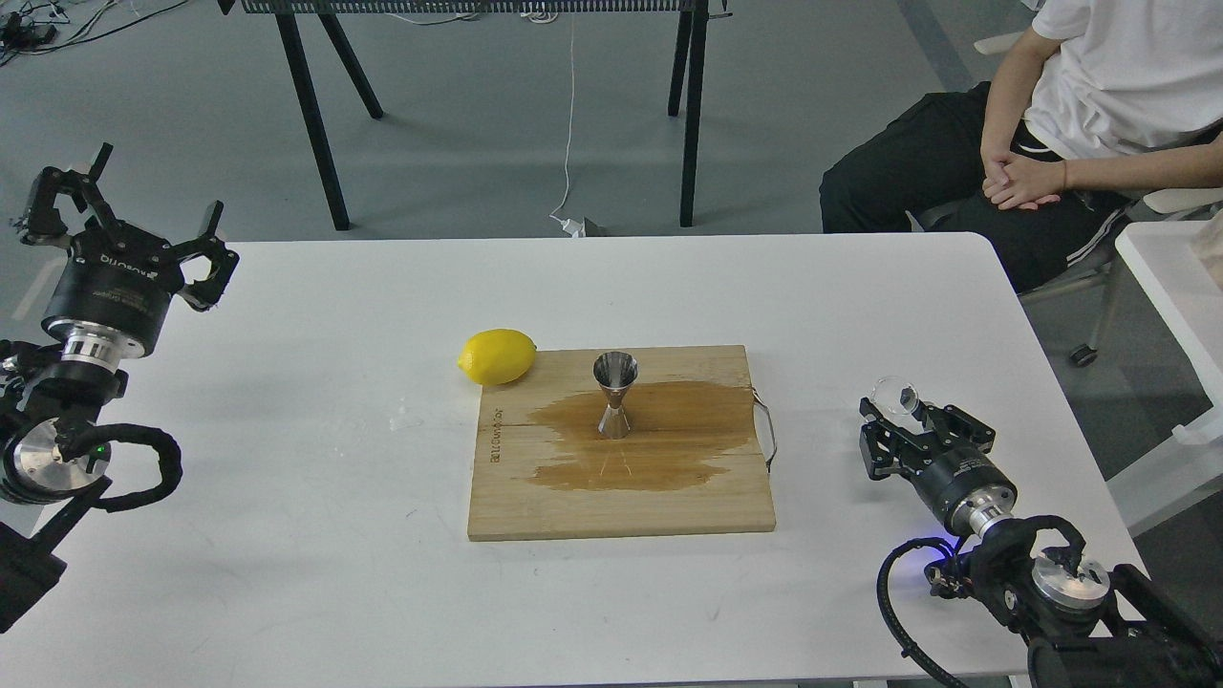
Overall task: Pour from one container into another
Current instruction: 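Set the clear cup down on the table and open the right gripper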
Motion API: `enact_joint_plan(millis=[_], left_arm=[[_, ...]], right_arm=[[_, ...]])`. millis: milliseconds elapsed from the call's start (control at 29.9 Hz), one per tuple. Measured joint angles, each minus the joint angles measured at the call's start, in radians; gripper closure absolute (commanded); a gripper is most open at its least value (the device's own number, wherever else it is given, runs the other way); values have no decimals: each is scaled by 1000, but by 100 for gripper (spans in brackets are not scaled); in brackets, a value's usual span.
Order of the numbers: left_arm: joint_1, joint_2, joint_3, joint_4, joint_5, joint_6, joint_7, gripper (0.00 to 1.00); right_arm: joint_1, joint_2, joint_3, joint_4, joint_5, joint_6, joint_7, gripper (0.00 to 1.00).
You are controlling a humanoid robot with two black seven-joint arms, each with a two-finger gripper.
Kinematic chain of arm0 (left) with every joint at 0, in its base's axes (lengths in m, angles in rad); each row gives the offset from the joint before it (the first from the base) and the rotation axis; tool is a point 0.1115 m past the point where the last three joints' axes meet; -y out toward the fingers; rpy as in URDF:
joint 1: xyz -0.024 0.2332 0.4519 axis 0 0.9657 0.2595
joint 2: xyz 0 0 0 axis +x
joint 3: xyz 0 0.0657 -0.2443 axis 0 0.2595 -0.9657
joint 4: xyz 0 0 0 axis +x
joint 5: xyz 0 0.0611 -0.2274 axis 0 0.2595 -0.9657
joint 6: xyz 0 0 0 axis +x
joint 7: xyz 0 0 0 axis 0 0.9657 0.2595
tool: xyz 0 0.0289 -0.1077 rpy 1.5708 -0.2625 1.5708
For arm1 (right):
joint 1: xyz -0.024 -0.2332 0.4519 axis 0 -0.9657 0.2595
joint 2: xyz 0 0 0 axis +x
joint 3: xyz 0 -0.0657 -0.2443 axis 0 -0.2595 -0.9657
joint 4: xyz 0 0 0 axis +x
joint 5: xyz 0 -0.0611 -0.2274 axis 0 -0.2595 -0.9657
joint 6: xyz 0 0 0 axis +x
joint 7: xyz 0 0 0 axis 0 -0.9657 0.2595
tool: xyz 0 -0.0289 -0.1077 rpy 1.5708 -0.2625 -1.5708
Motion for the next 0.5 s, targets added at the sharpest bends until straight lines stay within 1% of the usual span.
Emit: enact_joint_plan(millis=[134, 402, 502], left_arm=[[0, -2, 0, 0, 0, 0, 0, 0], [0, -3, -1, 0, 0, 0, -1, 0], [0, -2, -1, 0, 0, 0, -1, 0]], right_arm=[[12, 2, -1, 0, -1, -53, 4, 56], [43, 2, -1, -20, -2, -102, 4, 55], [52, 3, -1, -29, -2, -107, 4, 47]])
